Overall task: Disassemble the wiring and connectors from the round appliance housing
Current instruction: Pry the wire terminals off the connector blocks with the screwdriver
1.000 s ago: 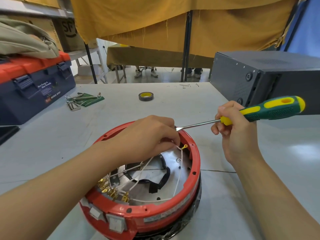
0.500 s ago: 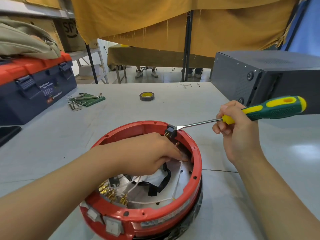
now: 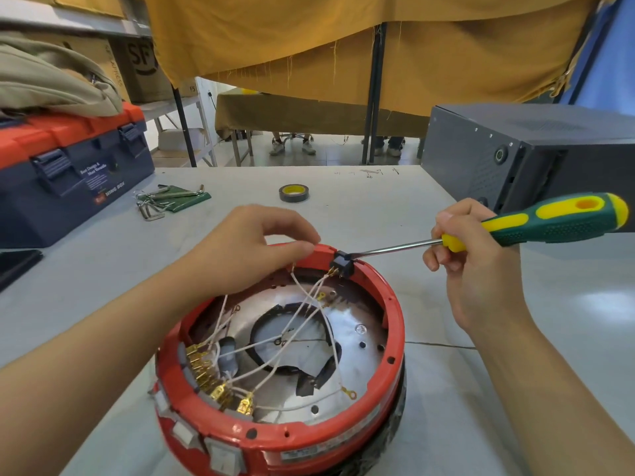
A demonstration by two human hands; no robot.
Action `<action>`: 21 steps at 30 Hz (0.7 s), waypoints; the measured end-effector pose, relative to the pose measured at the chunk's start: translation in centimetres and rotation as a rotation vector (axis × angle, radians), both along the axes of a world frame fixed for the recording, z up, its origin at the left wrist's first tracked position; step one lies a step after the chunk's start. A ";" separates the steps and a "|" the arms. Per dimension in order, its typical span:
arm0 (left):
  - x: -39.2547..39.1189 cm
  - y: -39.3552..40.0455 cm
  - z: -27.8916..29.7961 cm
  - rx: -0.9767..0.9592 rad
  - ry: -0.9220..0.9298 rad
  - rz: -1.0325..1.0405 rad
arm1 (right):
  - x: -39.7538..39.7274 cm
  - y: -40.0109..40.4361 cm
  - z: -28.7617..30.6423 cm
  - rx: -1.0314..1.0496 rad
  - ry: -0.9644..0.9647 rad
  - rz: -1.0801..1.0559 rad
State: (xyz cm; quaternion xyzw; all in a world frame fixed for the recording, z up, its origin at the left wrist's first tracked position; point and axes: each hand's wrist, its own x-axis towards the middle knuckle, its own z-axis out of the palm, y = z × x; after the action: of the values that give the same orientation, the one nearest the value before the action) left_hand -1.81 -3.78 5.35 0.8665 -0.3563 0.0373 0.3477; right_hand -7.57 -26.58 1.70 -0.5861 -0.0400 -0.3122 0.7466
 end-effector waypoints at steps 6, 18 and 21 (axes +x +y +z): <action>1.7 -1.3 -1.2 0.288 0.060 -0.002 | -0.2 0.2 -0.3 -0.246 -0.010 0.017; 2.6 -1.5 -2.7 0.324 0.084 -0.121 | -0.6 0.3 0.4 -0.451 -0.034 -0.009; 2.6 -1.4 -2.9 0.307 0.084 -0.121 | -1.0 0.4 0.7 -0.519 -0.043 -0.008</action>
State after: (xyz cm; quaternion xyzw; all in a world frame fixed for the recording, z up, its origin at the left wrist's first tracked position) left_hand 0.82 -5.14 2.45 0.8872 -0.3944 -0.0750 0.2275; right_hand -8.60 -26.16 2.44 -0.7515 -0.1322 -0.3069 0.5688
